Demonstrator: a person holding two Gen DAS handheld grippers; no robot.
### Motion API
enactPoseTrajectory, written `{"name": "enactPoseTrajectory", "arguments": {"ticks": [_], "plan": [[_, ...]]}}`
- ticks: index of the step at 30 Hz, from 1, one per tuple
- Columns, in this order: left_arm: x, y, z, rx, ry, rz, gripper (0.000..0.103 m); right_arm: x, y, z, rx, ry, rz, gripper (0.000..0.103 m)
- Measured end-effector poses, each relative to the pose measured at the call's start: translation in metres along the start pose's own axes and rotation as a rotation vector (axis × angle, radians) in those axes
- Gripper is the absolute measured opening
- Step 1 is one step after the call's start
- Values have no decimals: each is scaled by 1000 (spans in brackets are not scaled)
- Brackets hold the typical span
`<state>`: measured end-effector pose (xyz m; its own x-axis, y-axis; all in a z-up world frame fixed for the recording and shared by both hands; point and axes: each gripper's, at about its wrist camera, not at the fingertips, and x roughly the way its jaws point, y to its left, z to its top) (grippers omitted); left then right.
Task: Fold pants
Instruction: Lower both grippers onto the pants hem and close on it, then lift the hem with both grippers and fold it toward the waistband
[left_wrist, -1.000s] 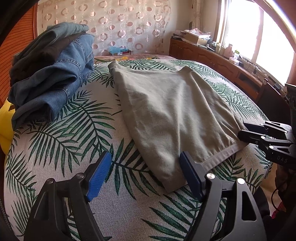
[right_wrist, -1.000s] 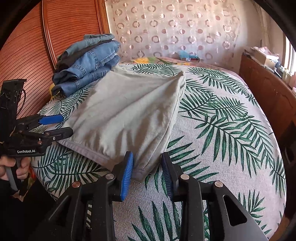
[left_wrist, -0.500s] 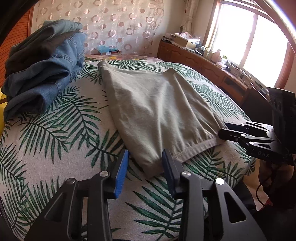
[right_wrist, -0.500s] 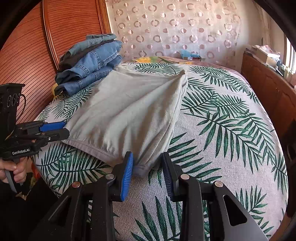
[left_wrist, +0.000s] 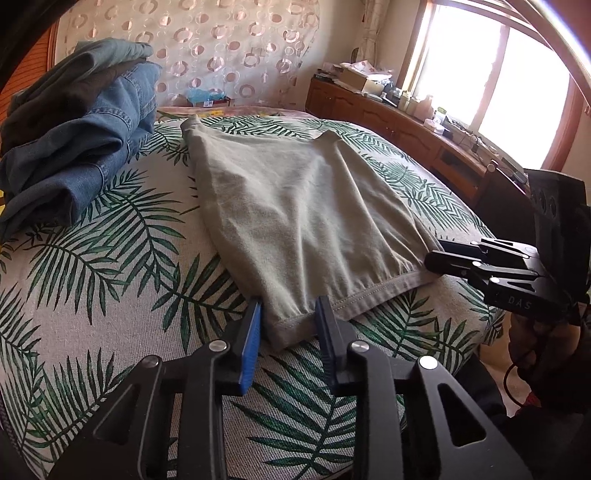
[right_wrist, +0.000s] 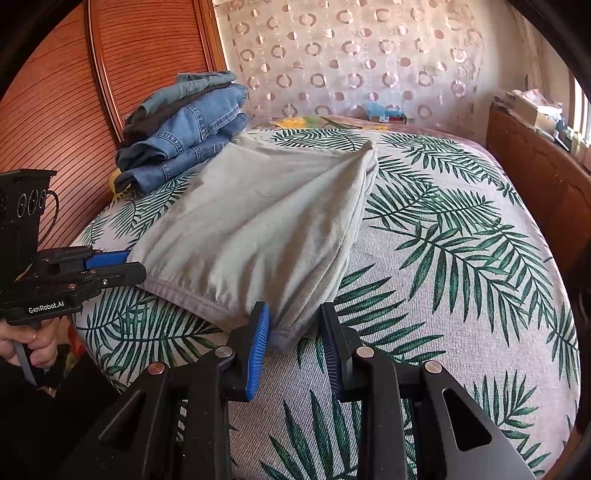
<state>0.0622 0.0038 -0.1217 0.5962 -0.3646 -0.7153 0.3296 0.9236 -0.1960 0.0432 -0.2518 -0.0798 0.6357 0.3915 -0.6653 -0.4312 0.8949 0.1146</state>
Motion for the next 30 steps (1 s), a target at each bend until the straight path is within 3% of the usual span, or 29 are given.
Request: {"name": "enactPoseTrajectory", "arguments": {"ticks": [5, 7, 13, 17, 30], "plan": [[0, -4, -1, 16, -2, 18, 29, 1, 2, 0, -2, -5, -7, 29], [0, -5, 0, 15, -1, 23, 29, 2, 0, 0, 10, -9, -1, 24], [-3, -8, 3, 38, -18, 43, 15, 2, -4, 1, 43, 2, 53, 13], [-10, -9, 10, 48, -44, 38, 11, -3, -4, 5, 49, -7, 82, 12], [-58, -20, 25, 82, -139, 19, 10, -47, 1, 18, 32, -73, 120, 12]]}}
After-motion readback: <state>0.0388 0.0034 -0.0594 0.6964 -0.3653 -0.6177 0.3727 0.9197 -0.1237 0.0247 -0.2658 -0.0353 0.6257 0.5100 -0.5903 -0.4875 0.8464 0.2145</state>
